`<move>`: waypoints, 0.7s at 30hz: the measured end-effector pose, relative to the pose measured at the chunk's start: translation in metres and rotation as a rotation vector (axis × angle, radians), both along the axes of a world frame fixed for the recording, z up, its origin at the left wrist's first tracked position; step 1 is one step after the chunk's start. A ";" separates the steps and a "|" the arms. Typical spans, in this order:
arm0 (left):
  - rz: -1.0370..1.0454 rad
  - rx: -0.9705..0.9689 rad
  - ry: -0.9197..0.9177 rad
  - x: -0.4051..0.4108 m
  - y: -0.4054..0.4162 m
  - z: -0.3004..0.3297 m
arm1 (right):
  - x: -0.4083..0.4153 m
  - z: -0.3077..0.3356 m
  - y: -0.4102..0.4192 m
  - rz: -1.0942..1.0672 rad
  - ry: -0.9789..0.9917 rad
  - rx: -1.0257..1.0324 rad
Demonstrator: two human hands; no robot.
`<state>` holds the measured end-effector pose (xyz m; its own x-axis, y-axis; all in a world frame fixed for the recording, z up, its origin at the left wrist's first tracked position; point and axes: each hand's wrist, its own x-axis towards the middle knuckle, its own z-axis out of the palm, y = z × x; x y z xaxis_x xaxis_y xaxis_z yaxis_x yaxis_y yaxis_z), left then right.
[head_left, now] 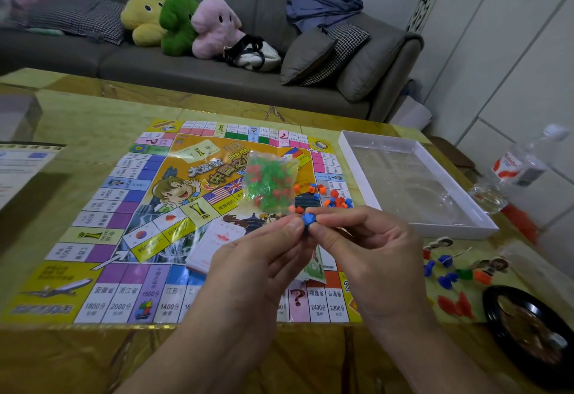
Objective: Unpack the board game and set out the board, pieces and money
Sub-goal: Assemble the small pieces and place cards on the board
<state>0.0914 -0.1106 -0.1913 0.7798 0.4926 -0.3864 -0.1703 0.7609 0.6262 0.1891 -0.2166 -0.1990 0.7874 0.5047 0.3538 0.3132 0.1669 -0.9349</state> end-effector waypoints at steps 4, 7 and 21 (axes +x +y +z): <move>-0.013 0.003 0.020 0.000 0.001 -0.001 | -0.002 -0.006 -0.001 0.005 0.009 -0.056; -0.038 0.067 0.044 0.002 0.002 0.000 | -0.004 -0.003 -0.002 0.039 -0.125 -0.135; -0.215 0.164 0.131 0.006 0.010 0.000 | 0.007 -0.003 -0.009 0.032 -0.424 -0.359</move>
